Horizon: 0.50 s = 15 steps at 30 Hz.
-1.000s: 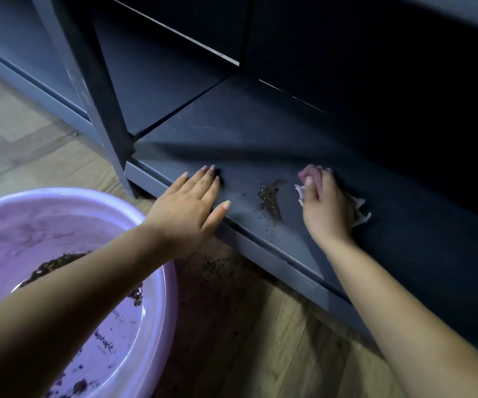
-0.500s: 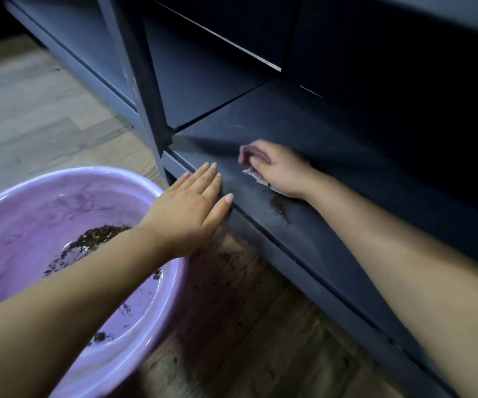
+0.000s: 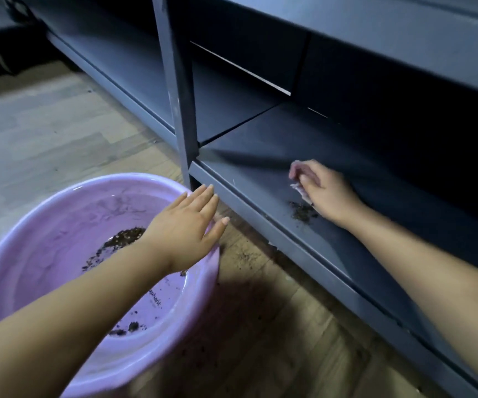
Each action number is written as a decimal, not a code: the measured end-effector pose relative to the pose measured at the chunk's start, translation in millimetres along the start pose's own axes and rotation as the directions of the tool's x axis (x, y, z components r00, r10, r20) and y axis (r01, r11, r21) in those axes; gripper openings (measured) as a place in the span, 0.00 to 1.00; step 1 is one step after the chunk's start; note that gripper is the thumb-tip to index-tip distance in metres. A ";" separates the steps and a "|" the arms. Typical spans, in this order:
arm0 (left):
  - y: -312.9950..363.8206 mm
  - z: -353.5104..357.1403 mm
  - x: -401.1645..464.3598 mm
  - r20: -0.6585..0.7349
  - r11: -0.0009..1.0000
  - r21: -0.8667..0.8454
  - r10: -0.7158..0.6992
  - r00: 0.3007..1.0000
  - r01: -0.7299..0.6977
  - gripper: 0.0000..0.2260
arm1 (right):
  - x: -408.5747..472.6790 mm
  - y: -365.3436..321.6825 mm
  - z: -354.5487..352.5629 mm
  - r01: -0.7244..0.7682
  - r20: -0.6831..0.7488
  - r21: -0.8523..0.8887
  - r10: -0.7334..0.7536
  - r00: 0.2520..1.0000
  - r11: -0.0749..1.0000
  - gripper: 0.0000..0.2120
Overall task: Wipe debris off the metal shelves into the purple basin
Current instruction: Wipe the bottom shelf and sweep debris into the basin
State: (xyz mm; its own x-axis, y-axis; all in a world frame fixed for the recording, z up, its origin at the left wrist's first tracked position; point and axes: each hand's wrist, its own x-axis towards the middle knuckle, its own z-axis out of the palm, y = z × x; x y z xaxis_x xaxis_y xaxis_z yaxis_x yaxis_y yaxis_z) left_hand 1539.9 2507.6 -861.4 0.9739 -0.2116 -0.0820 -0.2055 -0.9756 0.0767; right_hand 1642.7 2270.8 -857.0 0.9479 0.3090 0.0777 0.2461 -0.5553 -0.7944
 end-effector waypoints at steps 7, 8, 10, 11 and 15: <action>-125.0 5.1 -67.7 -0.110 0.937 -0.006 -0.348 0.931 0.350 0.33 | -30.3 -5.3 -10.0 -0.164 -0.186 -0.136 0.138 0.973 0.977 0.10; -146.1 11.4 -76.1 -0.127 0.898 -0.007 -0.436 0.891 0.439 0.27 | -32.8 -5.8 -10.1 -0.163 -0.197 -0.173 0.128 0.972 0.971 0.09; -178.8 21.1 -85.3 -0.083 0.792 -0.095 -0.610 0.788 0.603 0.20 | -37.1 -12.1 -8.4 -0.152 -0.172 -0.248 0.110 0.979 0.957 0.08; -188.2 23.7 -88.3 -0.029 0.724 -0.183 -0.680 0.732 0.665 0.17 | -38.6 -18.6 -5.6 -0.131 -0.145 -0.274 0.094 0.985 0.953 0.09; -211.1 29.9 -98.4 0.166 0.415 -0.576 -0.784 0.599 0.704 0.22 | -34.6 -43.4 11.6 -0.074 -0.141 -0.153 0.052 0.989 0.985 0.09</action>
State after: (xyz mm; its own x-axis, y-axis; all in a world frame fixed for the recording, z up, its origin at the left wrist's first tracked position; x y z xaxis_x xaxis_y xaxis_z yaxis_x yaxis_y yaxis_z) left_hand 1484.6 2732.6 -899.3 0.7280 0.6283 -0.2742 0.6555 -0.5208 0.5469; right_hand 1596.9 2293.2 -832.2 0.9784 0.1678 0.1205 0.2038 -0.6882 -0.6963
